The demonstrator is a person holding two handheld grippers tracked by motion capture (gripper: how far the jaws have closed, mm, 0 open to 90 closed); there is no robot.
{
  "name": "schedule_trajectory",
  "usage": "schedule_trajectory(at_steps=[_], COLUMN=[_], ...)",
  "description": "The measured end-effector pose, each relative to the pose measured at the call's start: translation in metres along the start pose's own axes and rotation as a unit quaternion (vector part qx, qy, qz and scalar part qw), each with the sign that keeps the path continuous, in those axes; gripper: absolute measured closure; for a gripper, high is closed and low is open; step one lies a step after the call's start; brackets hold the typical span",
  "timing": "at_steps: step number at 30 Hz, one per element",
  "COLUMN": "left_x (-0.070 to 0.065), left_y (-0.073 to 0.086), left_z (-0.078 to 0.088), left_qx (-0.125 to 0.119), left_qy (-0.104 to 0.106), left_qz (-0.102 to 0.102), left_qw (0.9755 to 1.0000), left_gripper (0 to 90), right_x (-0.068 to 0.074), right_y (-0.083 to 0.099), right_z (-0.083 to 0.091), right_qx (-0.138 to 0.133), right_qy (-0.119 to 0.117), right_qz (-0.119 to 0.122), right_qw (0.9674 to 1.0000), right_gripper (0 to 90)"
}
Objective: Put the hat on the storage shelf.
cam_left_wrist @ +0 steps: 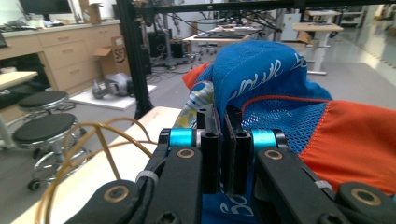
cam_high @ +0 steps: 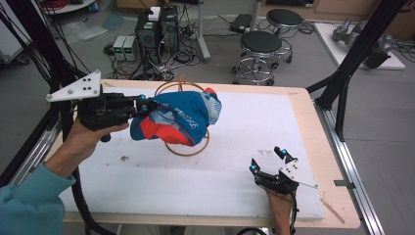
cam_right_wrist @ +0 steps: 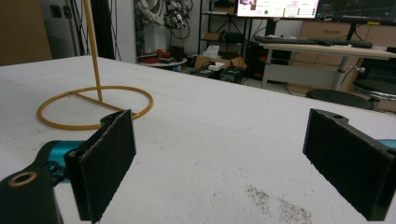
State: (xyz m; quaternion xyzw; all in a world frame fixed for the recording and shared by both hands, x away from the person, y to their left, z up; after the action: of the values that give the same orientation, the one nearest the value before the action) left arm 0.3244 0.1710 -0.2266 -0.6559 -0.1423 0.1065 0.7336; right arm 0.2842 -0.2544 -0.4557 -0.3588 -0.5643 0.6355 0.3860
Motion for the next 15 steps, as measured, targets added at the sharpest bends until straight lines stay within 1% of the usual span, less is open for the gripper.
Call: schedule_trajectory(at_steps=[1,2,3,4,5,7,9,12,14,15], left_x=[0.002,0.005,0.008,0.01,0.013,0.016,0.019,0.027,0.034,0.037], left_y=[-0.002,-0.005,-0.007,-0.009,-0.011,-0.014,-0.015,-0.014,-0.014,-0.015], left_z=[-0.002,-0.004,-0.006,-0.008,-0.01,-0.014,-0.017,-0.022,-0.023,-0.023], left_qx=[-0.003,-0.009,-0.015,-0.018,-0.024,-0.024,-0.023,-0.021,-0.027,-0.03], left_qy=[-0.005,-0.015,-0.024,-0.024,-0.028,-0.031,-0.035,-0.047,-0.059,-0.064], left_qz=[-0.003,-0.007,-0.006,-0.005,-0.003,-0.006,-0.004,-0.001,0.005,0.003], left_qw=[1.0,0.9998,0.9996,0.9995,0.9993,0.9992,0.9991,0.9986,0.9979,0.9975], left_gripper=[86.5,86.6,86.6,86.6,86.6,86.6,86.6,86.6,86.6,86.6], right_x=[0.0,0.0,0.0,0.0,0.0,0.0,0.0,0.0,0.0,0.0], right_y=[0.0,0.0,0.0,0.0,0.0,0.0,0.0,0.0,0.0,0.0], right_z=[0.0,0.0,0.0,0.0,0.0,0.0,0.0,0.0,0.0,0.0], right_qx=[0.0,0.0,0.0,-0.001,0.0,0.0,0.0,0.0,0.0,0.0], right_qy=[0.0,0.0,0.0,0.001,0.001,0.0,-0.001,-0.001,-0.001,-0.002], right_qz=[0.0,0.0,0.0,-0.001,0.0,-0.001,-0.002,-0.001,-0.001,-0.001], right_qw=[1.0,1.0,1.0,1.0,1.0,1.0,1.0,1.0,1.0,1.0], right_gripper=[8.5,8.5,8.5,8.5,8.6,8.5,8.5,8.5,8.5,8.5])
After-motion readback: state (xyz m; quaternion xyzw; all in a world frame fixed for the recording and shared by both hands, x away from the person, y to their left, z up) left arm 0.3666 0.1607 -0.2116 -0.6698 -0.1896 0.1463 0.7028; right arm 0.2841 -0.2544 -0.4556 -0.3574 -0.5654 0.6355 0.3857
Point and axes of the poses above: each handheld gripper's, and its own axes: z roughly backward along the jaws, y roughly out of its underside, x roughly to its left, the point moved 3 cm from there along -z, roughly forward along the jaws, and after that the axes turned 1 degree about -z, right-handed, at the moved point
